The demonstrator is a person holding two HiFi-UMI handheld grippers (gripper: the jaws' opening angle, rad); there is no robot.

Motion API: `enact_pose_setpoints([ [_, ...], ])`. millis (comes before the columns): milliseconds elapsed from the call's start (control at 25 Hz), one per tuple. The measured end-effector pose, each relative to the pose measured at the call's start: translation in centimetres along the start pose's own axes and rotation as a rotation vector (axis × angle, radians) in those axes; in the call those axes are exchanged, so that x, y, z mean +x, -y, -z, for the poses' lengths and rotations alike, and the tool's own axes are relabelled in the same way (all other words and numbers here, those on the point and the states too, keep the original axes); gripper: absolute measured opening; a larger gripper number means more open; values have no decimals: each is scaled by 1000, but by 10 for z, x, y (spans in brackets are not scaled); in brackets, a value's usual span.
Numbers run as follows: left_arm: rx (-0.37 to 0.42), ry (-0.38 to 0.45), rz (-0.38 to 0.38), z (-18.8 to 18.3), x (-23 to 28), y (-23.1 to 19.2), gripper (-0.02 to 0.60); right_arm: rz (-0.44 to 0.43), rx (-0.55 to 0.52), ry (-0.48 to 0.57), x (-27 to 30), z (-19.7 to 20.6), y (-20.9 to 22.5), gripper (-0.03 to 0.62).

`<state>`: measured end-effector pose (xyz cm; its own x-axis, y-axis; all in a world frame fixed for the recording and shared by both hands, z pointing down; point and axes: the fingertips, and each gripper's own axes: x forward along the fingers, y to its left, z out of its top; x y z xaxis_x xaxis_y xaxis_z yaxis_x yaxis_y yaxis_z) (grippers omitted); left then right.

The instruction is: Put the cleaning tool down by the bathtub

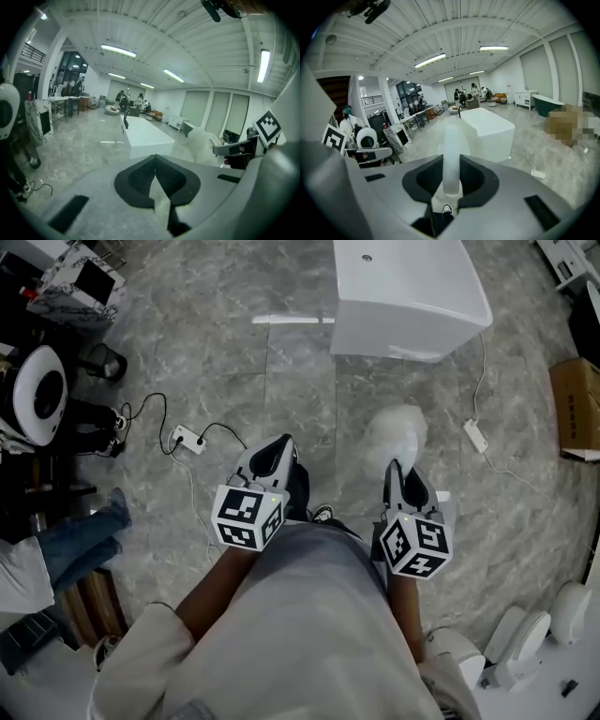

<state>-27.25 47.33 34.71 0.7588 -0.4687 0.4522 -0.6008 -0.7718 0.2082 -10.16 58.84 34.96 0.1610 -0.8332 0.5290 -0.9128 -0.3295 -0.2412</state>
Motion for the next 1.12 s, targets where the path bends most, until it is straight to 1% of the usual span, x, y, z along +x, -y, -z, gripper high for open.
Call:
enact_pose_setpoints([
  [160,52,-8,11,-22,18,-26,9,-10,9,-19,35,-19,-16,77],
  [280,61,-4,26,-42,29,-46,9,-9,-4,-31,59,-33,-29,77],
  [440,29,-13,84,-60,44,-68,9,8,-12,-25,89,-54,-44,77],
  [560,22,-12,97,-72,55,-87,9,6,-17,-15,109,-69,-57,77],
  [680,34,5,119,-84,62,-107,9,8,-25,-4,125,-83,-70,77],
  [880,29,24,144,-97,74,-132,9,50,-21,39,148,-102,-81,77],
  [1040,-8,7,168,-100,79,-148,9,65,-27,40,163,-109,-87,77],
  [1120,-24,-12,164,-100,82,-156,9,72,-38,24,171,-110,-91,77],
])
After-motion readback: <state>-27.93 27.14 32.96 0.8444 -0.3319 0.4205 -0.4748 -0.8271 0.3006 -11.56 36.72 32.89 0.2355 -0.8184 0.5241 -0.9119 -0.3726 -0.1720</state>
